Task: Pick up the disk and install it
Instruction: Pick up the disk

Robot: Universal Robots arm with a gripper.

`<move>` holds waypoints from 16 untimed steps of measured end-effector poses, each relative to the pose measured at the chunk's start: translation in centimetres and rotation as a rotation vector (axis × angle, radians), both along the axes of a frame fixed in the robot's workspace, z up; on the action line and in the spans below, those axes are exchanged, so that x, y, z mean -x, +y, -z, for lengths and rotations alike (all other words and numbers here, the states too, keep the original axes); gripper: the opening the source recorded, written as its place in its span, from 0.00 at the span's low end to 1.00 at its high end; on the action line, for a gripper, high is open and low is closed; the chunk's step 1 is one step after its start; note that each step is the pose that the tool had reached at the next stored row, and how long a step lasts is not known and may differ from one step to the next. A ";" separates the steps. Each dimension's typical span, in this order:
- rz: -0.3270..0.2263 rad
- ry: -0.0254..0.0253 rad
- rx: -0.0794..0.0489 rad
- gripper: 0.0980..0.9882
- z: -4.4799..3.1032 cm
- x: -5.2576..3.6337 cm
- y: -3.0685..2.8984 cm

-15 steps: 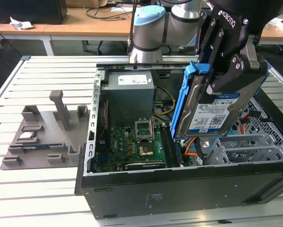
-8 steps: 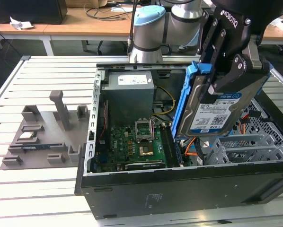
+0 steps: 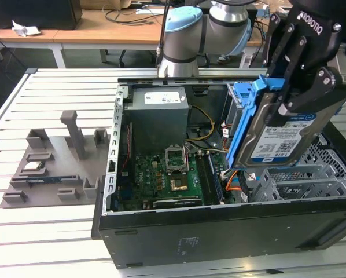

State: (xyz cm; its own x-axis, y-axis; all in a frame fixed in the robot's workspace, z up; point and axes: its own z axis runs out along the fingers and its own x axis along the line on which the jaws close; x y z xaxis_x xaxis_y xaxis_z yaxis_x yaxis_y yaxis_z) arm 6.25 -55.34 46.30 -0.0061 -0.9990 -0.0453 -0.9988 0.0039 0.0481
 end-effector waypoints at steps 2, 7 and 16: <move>0.000 0.0003 0.000 0.30 0.00 -0.75 0.00; 0.000 0.0009 0.000 0.30 0.00 -2.57 0.00; 0.000 0.0025 0.000 0.30 0.01 -6.66 0.00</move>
